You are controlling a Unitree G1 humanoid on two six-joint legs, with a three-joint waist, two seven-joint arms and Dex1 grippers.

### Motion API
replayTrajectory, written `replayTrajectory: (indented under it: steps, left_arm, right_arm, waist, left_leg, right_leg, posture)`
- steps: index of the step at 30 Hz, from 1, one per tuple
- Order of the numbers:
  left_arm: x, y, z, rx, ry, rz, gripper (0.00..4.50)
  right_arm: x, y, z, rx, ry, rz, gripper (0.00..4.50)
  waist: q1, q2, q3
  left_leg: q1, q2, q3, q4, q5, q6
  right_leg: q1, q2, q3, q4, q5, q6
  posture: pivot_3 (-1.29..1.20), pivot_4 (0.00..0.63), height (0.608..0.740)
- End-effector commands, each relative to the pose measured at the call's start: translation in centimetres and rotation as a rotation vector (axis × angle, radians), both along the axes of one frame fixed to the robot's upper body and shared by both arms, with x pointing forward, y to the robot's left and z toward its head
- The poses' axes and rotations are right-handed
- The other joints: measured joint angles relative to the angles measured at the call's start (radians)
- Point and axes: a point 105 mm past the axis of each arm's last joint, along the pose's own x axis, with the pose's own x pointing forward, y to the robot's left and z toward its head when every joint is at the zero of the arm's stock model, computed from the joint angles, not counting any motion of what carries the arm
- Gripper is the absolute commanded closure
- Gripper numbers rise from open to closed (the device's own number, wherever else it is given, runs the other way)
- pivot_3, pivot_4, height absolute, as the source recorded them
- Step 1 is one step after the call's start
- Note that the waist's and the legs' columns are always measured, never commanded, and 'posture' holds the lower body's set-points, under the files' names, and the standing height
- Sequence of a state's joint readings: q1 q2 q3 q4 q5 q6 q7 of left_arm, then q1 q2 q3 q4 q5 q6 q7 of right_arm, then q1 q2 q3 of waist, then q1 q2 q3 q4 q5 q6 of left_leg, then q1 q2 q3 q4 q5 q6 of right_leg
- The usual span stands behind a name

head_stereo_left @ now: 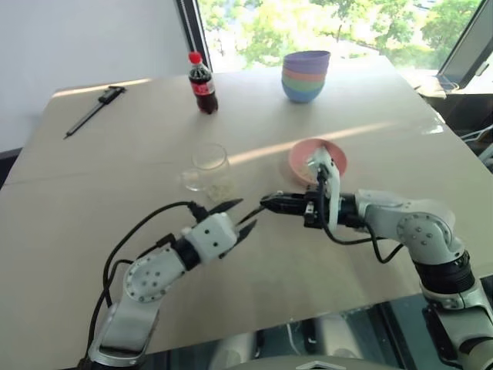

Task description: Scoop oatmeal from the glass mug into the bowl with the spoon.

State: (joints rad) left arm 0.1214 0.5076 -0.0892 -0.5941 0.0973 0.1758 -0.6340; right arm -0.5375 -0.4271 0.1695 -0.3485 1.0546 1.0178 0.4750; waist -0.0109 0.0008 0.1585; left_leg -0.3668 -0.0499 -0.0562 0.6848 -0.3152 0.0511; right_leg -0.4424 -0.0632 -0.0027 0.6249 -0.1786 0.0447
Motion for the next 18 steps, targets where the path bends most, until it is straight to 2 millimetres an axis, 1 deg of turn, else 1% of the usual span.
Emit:
replayTrajectory:
  steps: [1,3,7,11,15,18]
  left_arm:
    - [-1.2,-2.1,2.1,-0.027,-0.045,-0.049,3.61]
    - [-1.5,-2.4,2.3,-0.02,-0.04,-0.052,4.43]
    - [-1.6,-2.2,2.1,-0.001,-0.033,-0.036,4.48]
    - [-1.3,-2.2,1.9,-0.024,-0.021,-0.012,4.48]
    - [-1.1,-2.5,1.6,-0.079,0.006,0.006,4.48]
    - [-0.8,-2.6,1.5,-0.16,0.034,0.038,4.48]
  right_arm:
    - [0.2,-0.1,1.2,0.029,-0.042,-0.015,4.5]
    - [0.5,-0.3,1.1,0.028,-0.03,-0.032,4.5]
    - [1.4,-0.5,0.9,0.028,-0.009,-0.076,4.5]
    - [1.6,-0.6,0.9,0.026,-0.005,-0.091,4.5]
    - [1.6,-0.4,1.1,0.037,-0.004,-0.096,4.5]
    - [1.9,-0.2,1.1,0.047,-0.008,-0.118,4.5]
  waist:
    - [0.0,0.0,0.0]
    - [0.0,0.0,0.0]
    - [0.0,0.0,0.0]
    - [0.0,0.0,0.0]
    - [0.0,0.0,0.0]
    - [0.0,0.0,0.0]
  left_leg:
    - [0.0,0.0,0.0,0.0,0.0,0.0]
    - [0.0,0.0,0.0,0.0,0.0,0.0]
    - [0.0,0.0,0.0,0.0,0.0,-0.001]
    - [0.0,0.0,0.0,0.0,0.0,0.0]
    - [0.0,0.0,0.0,0.0,0.001,-0.001]
    - [0.0,0.0,0.0,0.0,0.001,-0.001]
  right_leg:
    - [0.0,0.0,0.0,0.0,0.0,0.0]
    - [0.0,0.0,0.0,0.0,0.0,0.0]
    - [0.0,0.0,0.0,0.0,0.0,0.0]
    - [0.0,0.0,0.0,0.0,0.0,0.0]
    - [0.0,0.0,0.0,0.0,0.0,0.0]
    - [0.0,-0.001,0.0,0.0,0.0,0.0]
  posture:
    - [0.0,0.15,0.74]
    - [0.0,0.15,0.74]
    - [0.0,0.15,0.74]
    - [0.0,0.15,0.74]
    - [0.0,0.15,0.74]
    - [0.0,0.15,0.74]
